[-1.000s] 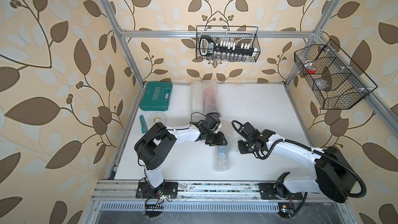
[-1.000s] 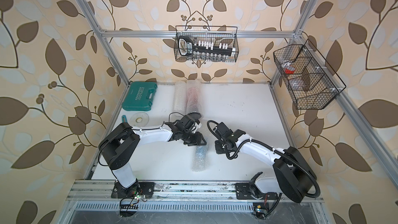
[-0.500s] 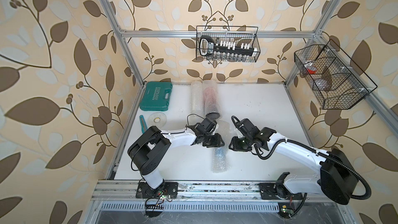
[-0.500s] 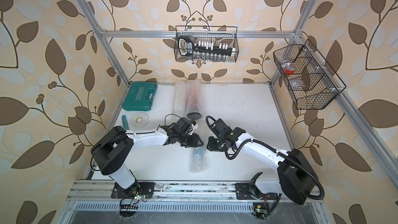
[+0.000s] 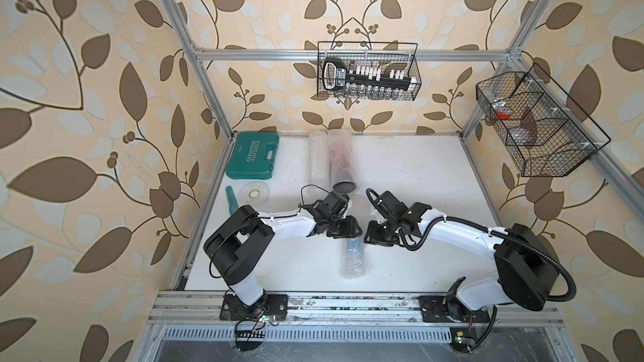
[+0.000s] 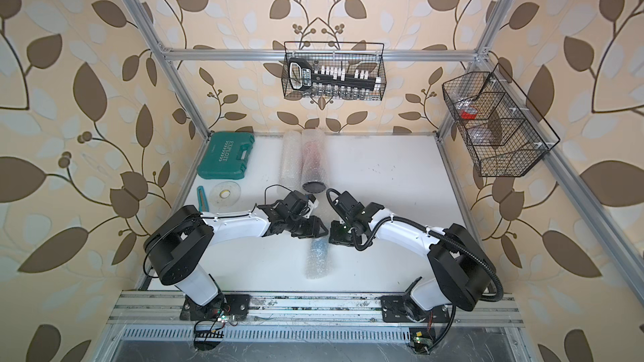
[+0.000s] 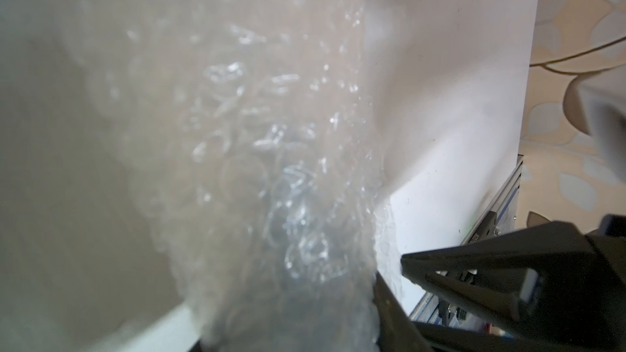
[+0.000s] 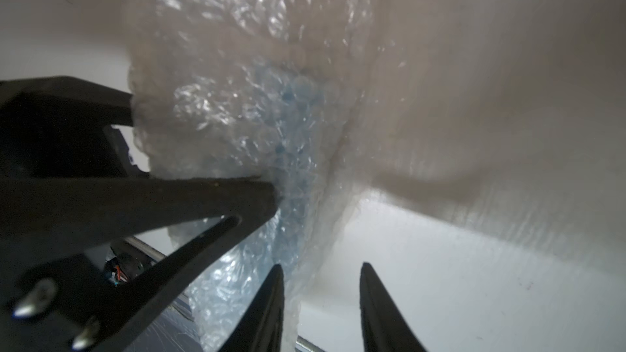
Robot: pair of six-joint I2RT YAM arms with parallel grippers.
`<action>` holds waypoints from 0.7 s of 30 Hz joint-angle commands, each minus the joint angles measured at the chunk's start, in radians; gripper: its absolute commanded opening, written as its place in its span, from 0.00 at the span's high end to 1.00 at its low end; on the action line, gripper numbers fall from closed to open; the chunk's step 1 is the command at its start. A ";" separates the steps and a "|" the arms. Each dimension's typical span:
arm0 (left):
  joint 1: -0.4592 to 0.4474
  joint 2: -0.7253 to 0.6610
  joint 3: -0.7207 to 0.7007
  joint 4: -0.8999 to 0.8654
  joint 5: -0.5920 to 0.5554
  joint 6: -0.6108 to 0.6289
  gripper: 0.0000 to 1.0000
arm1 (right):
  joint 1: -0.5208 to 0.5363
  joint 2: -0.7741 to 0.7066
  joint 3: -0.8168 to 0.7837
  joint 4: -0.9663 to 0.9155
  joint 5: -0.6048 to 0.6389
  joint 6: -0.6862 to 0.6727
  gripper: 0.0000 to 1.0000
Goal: Unwrap the vase from the bubble wrap
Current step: Unwrap the bubble wrap at the center of the board.
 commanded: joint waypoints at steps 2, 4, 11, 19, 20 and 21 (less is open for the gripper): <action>0.007 0.007 -0.033 -0.066 -0.095 0.014 0.67 | 0.008 0.031 0.033 -0.005 -0.008 0.009 0.65; 0.007 0.009 -0.032 -0.065 -0.096 0.013 0.67 | 0.009 0.044 0.032 -0.014 -0.005 0.004 0.66; 0.007 0.025 -0.029 -0.067 -0.094 0.012 0.67 | 0.021 0.080 0.026 -0.032 -0.024 -0.028 0.70; 0.006 0.042 -0.041 -0.056 -0.105 -0.002 0.67 | 0.024 0.130 0.053 -0.040 -0.092 -0.093 0.69; 0.006 0.044 -0.043 -0.053 -0.103 -0.006 0.67 | 0.023 0.137 0.057 -0.039 -0.095 -0.098 0.69; 0.005 0.046 -0.046 -0.048 -0.103 -0.009 0.67 | 0.024 0.144 0.058 -0.039 -0.093 -0.100 0.69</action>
